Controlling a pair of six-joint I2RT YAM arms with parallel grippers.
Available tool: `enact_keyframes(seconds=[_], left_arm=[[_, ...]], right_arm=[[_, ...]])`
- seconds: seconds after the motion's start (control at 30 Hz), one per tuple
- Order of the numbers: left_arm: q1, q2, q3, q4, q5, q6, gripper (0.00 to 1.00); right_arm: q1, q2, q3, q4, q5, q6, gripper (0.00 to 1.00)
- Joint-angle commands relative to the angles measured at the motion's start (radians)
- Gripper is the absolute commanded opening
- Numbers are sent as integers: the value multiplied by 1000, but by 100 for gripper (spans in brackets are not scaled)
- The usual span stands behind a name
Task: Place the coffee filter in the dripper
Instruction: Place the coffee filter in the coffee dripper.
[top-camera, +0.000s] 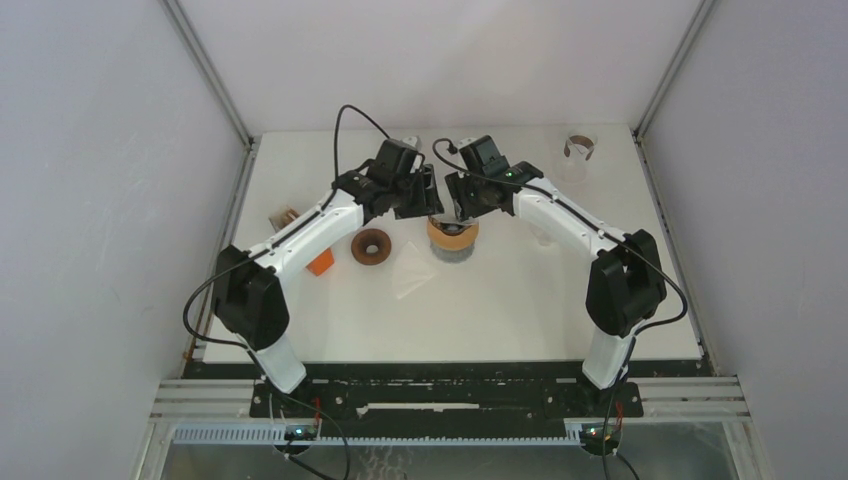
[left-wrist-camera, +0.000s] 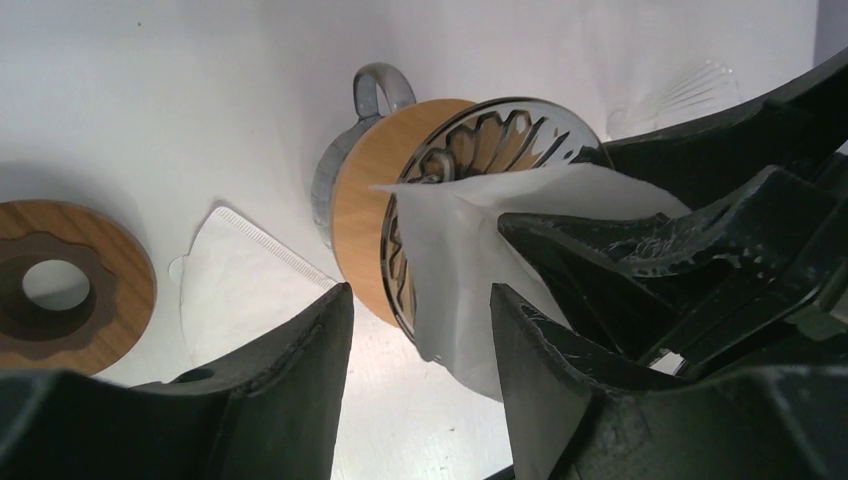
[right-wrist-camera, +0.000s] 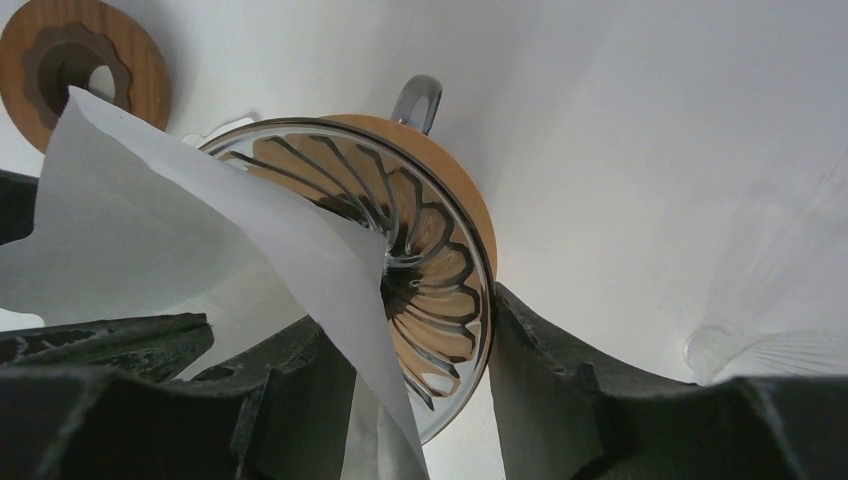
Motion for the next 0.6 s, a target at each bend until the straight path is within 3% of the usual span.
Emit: enact_keyframes(seconds=[0.0,0.57], left_arm=[[6,-15,19,65,28,-45,58],[0,68,33,41,34,-48,61]], right_arm=[[-9,-68,-13,57,-39,37,56],[-9,-48,-15,78,-5,53,55]])
